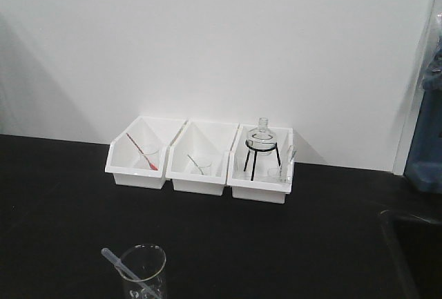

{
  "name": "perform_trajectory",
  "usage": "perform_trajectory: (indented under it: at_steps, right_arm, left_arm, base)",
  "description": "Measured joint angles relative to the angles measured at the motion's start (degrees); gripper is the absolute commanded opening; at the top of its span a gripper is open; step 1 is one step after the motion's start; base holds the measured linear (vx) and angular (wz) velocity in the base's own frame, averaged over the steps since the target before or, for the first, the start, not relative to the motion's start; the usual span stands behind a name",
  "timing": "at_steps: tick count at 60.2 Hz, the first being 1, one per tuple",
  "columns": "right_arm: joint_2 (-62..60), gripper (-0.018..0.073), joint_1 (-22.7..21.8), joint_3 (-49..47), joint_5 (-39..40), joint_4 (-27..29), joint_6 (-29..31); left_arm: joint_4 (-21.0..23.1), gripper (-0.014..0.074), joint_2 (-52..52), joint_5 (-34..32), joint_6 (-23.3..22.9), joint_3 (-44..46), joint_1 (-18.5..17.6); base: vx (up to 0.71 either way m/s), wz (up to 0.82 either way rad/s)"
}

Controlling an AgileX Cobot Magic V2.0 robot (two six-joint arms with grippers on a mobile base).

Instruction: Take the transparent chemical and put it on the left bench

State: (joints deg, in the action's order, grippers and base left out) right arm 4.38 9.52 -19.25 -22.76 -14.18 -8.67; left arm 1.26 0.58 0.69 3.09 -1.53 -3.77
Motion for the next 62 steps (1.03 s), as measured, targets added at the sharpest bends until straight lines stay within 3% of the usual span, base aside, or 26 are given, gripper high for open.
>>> perform_trajectory:
  at_steps: [5,16,27,62]
  right_arm:
    - [-2.31,-0.0008,-2.77,5.92,7.17,1.97,7.13]
    - [-4.94,-0.0008,-5.96,19.28,17.65,7.42,9.74]
    - [-4.94,-0.0008,-6.83,20.99,16.28,11.16,9.85]
    - [-4.94,-0.0008,-6.83,21.05,13.93,11.64,9.85]
  left_arm:
    - [0.0,-0.0003,0.0,0.0,0.0,0.0,0.0]
    - [0.0,-0.0003,0.0,0.0,0.0,0.0,0.0]
    - [0.0,-0.0003,0.0,0.0,0.0,0.0,0.0]
    - [0.0,-0.0003,0.0,0.0,0.0,0.0,0.0]
  base:
    - [0.0,0.0]
    - [0.0,0.0]
    - [0.0,0.0]
    - [0.0,0.0]
